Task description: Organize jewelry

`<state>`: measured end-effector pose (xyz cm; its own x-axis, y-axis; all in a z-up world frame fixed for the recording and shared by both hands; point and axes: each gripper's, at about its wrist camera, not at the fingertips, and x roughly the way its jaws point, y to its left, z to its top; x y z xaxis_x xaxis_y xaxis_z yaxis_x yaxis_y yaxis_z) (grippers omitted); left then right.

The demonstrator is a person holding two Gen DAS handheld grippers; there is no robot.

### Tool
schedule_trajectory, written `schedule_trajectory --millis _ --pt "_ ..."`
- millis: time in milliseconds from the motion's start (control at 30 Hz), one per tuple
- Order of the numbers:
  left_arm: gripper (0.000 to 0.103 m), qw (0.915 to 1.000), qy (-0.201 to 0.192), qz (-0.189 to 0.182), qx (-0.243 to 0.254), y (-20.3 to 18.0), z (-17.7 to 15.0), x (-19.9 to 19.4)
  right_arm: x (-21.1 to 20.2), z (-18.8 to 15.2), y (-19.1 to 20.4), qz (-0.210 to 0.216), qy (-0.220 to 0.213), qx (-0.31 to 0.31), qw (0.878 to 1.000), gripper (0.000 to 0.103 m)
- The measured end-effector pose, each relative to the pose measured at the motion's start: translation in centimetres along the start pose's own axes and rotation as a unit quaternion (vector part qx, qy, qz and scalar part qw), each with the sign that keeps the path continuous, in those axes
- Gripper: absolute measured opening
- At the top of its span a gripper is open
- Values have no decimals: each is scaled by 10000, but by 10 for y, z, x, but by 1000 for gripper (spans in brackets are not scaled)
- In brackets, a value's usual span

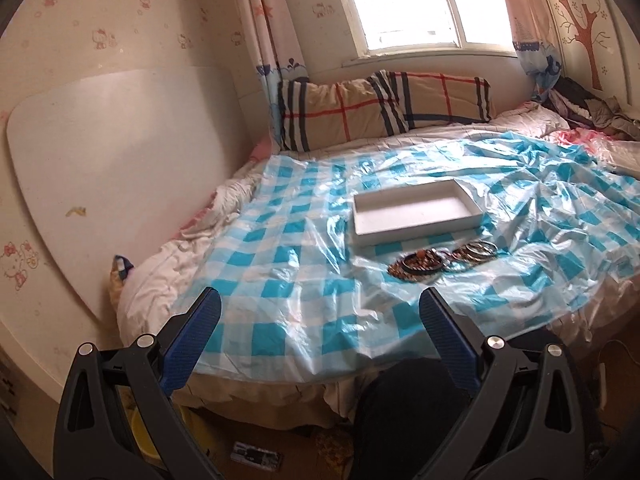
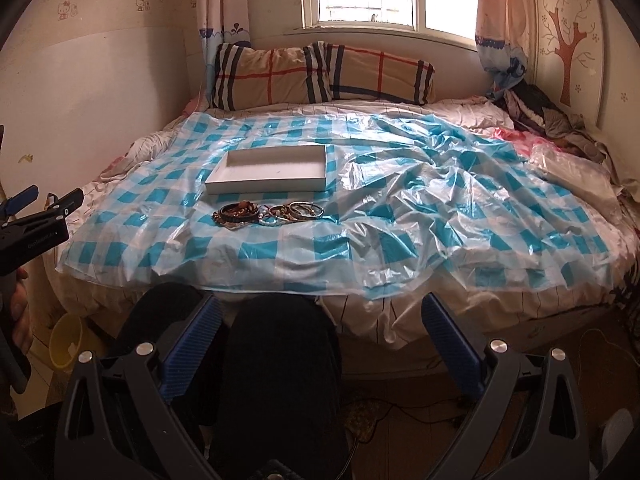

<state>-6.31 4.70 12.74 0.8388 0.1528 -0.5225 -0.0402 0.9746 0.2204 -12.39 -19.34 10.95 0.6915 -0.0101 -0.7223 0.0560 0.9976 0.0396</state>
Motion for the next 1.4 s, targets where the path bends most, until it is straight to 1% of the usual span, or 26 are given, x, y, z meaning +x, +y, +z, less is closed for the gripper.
schedule_trajectory --millis 100,167,233,300,500,1400 --pt "95 9967 575 -516 -254 0 -18 -4 -7 -7 2 -44 74 98 9999 96" --pt "95 9942 741 -704 -349 -2 -30 -9 -10 -9 3 -49 61 133 9999 96" --pt "95 9931 821 -799 -248 -11 -42 -12 -11 -11 5 12 75 182 9998 96" --pt "95 9935 811 -788 -142 -16 -45 -15 -11 -13 9 61 76 148 9998 96" --pt "95 9942 716 -786 -185 -16 -45 -25 -14 -18 21 158 71 42 9998 96" --pt "95 9939 746 -795 -167 -17 -46 -30 -17 -19 27 191 107 62 9997 96"
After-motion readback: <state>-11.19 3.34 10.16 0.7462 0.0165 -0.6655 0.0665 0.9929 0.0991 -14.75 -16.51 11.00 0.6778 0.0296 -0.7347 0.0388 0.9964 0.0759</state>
